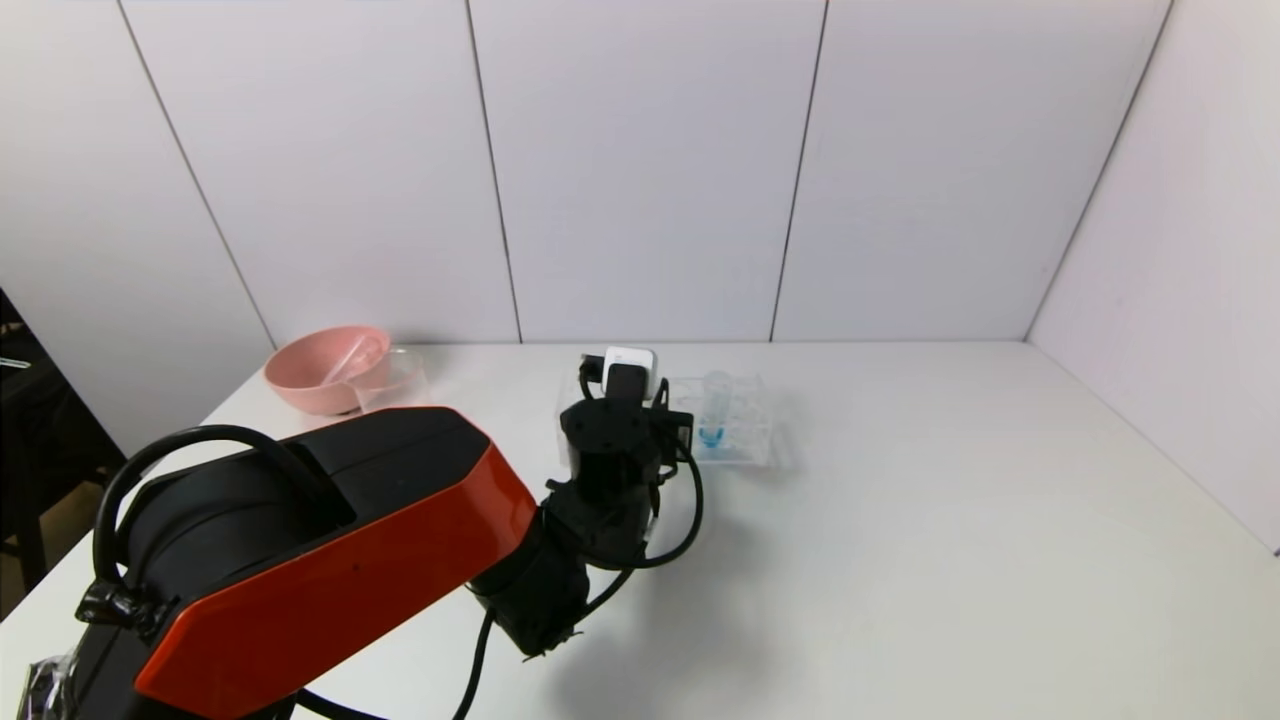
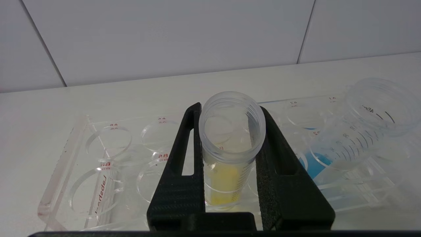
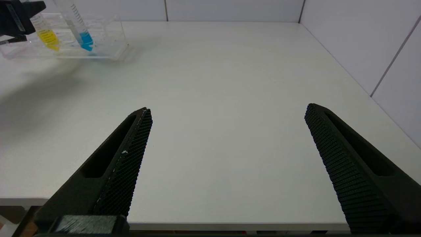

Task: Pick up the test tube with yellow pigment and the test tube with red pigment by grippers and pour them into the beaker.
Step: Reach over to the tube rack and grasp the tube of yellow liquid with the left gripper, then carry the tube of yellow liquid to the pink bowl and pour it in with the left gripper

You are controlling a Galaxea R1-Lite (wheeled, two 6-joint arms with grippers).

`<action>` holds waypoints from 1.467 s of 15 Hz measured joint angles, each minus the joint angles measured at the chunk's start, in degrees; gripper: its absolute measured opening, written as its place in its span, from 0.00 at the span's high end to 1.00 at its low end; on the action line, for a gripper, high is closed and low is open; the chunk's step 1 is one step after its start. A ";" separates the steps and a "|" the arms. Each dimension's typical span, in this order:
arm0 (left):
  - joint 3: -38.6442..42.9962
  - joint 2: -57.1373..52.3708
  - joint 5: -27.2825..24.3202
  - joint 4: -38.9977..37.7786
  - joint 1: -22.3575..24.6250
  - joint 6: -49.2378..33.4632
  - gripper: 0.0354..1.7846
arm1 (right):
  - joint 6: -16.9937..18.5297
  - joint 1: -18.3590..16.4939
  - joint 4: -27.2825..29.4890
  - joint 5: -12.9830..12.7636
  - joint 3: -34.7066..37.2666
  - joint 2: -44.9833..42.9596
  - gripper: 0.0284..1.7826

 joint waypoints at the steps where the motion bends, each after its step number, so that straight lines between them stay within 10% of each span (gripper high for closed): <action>1: 0.02 -0.05 0.02 0.02 0.00 0.00 0.76 | 0.00 0.00 0.01 0.00 0.00 0.00 0.05; 22: 1.49 -9.18 0.16 4.88 -1.16 2.56 0.76 | 0.00 0.00 0.00 0.00 0.00 0.00 0.05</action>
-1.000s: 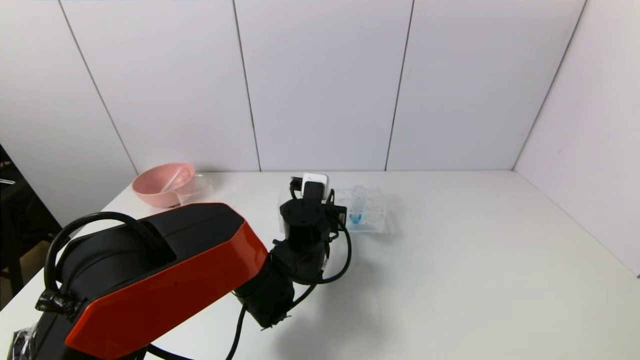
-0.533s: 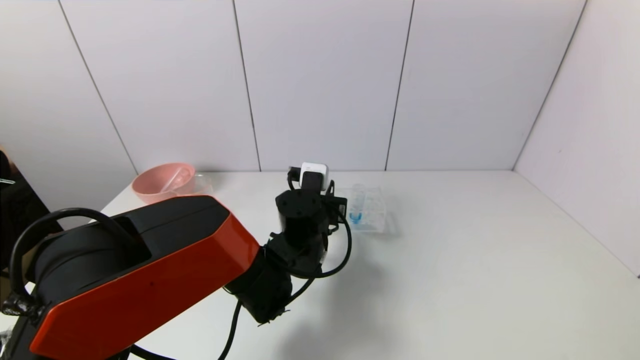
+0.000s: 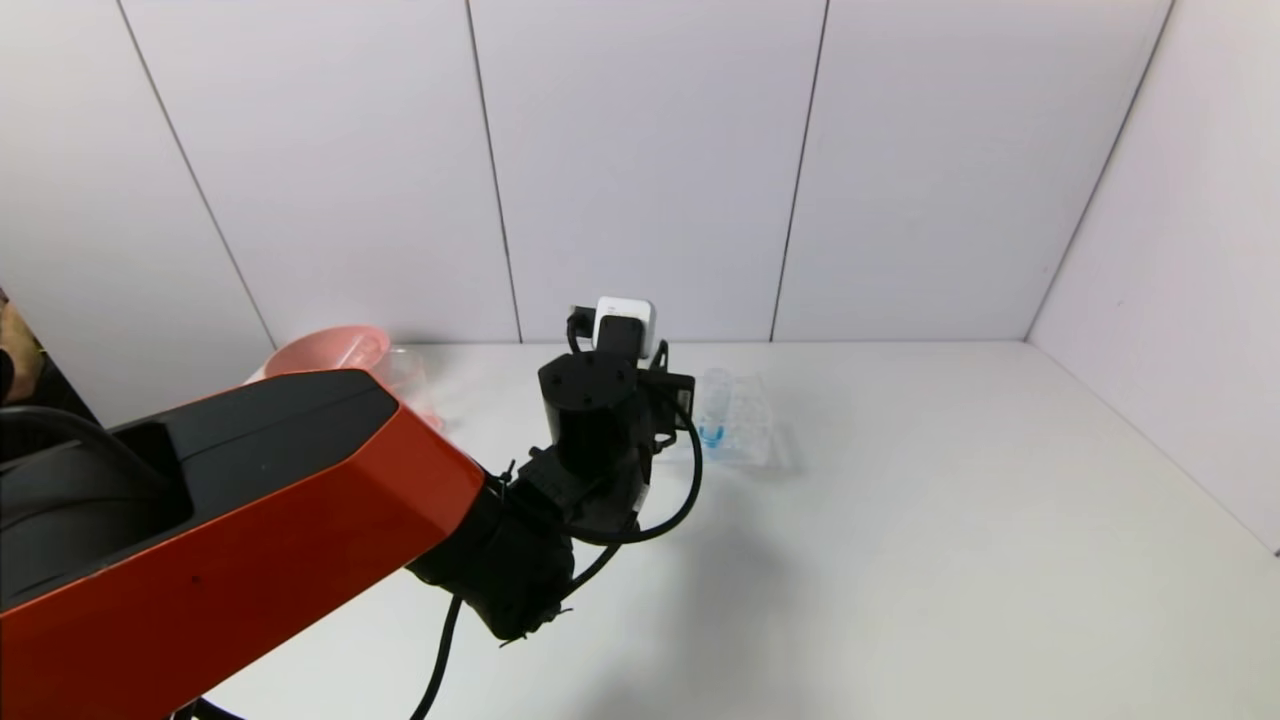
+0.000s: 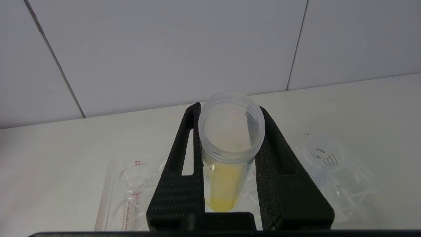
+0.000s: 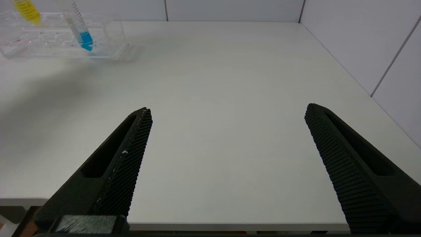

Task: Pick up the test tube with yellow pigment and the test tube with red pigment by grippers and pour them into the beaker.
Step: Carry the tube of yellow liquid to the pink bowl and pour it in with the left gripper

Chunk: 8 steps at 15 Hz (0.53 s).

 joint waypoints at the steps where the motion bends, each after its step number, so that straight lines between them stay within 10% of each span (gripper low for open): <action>1: 0.01 -0.72 0.00 0.51 -0.16 0.09 0.76 | 0.00 0.00 0.01 0.02 0.00 0.00 0.05; 8: -0.09 -6.08 -0.07 2.73 -0.46 3.24 0.76 | 0.00 0.00 0.00 0.00 0.00 0.00 0.05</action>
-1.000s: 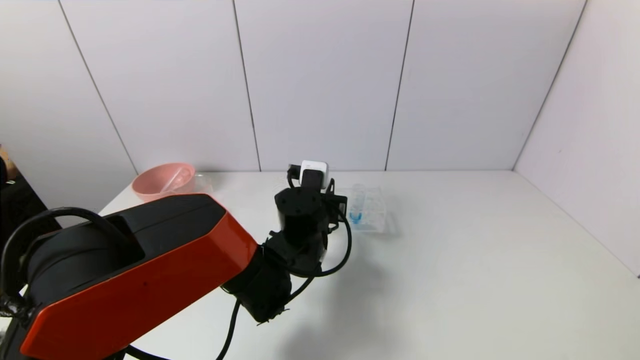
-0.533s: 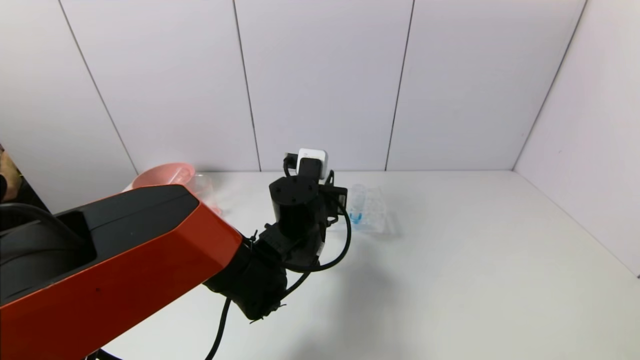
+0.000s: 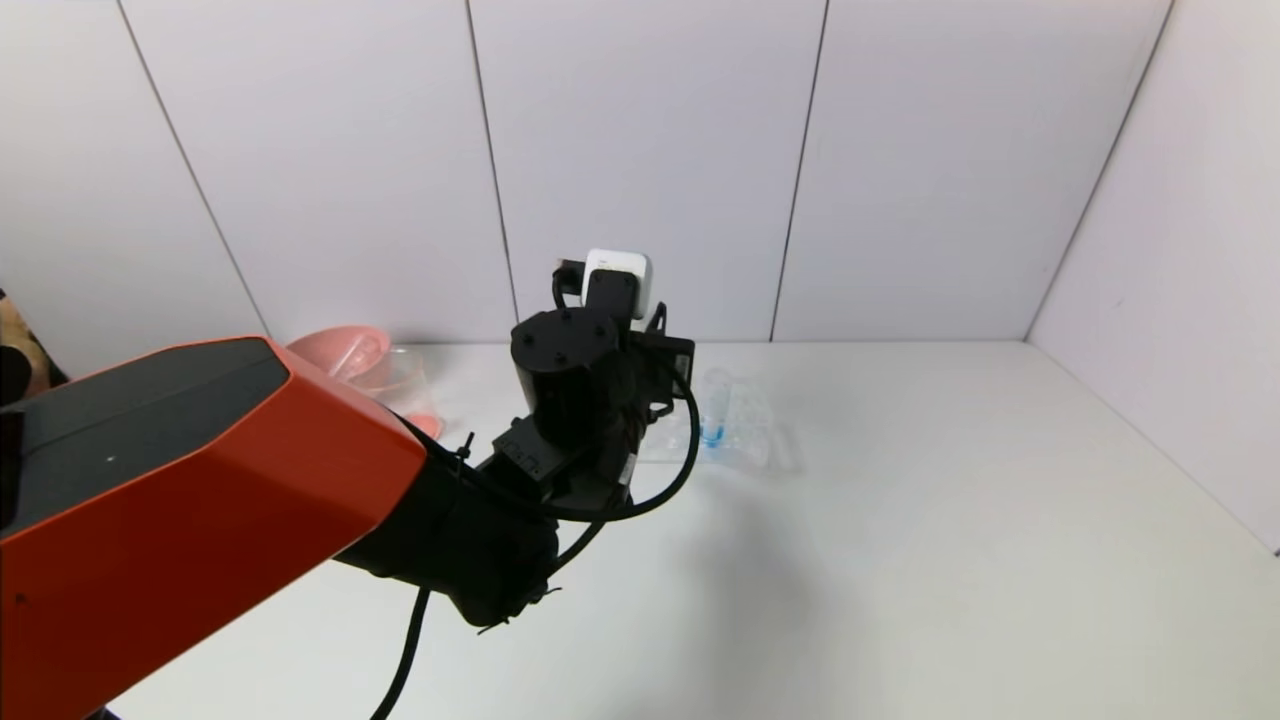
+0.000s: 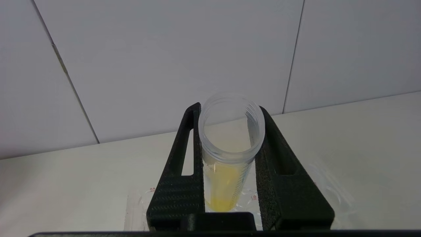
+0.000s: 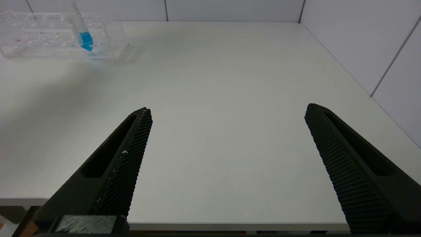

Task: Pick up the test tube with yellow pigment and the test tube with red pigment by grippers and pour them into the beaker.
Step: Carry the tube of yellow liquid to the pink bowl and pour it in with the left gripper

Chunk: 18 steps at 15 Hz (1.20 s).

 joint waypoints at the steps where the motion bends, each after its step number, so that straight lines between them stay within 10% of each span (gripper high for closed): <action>1: 0.10 -1.17 0.00 1.49 0.02 0.04 0.76 | 0.00 0.00 0.00 0.00 0.02 0.00 0.05; 18: -4.79 -19.82 -9.46 37.60 15.24 -1.48 0.76 | 0.00 0.00 0.00 0.02 0.00 0.00 0.05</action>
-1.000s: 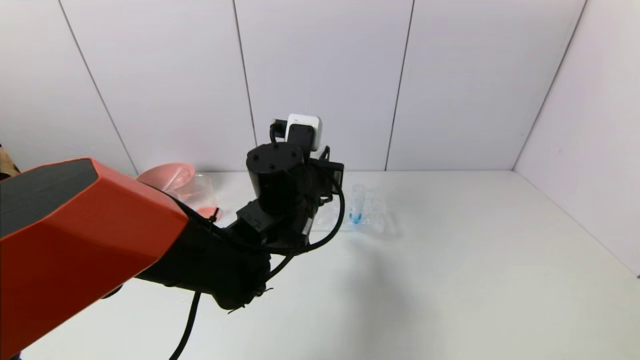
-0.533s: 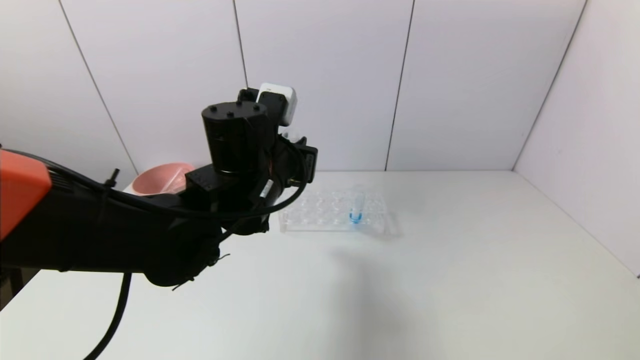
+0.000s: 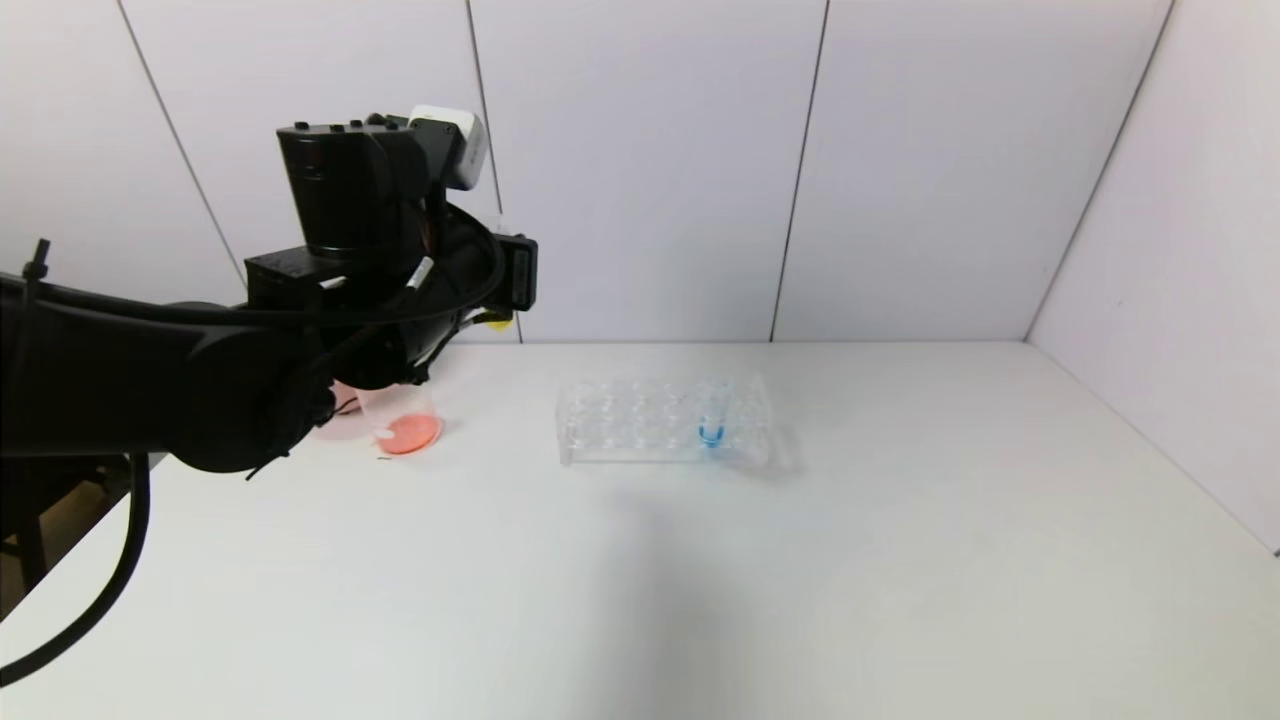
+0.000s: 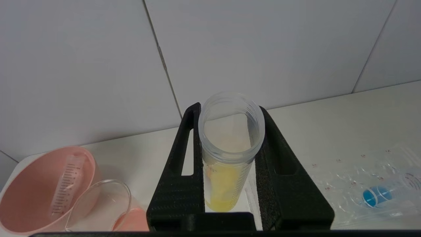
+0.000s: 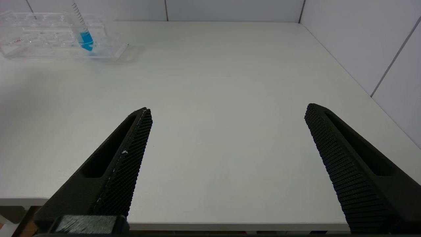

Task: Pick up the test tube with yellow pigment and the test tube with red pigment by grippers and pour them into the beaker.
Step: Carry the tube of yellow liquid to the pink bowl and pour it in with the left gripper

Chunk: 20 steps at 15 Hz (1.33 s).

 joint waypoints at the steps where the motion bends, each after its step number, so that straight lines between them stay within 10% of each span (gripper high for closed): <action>1: -0.57 -0.09 -1.38 1.29 1.63 -0.63 0.76 | -0.02 0.00 0.00 0.00 0.00 0.00 0.05; 20: -4.46 3.04 -19.30 5.29 28.96 -3.32 0.76 | -0.02 0.00 0.01 -0.02 0.00 0.00 0.05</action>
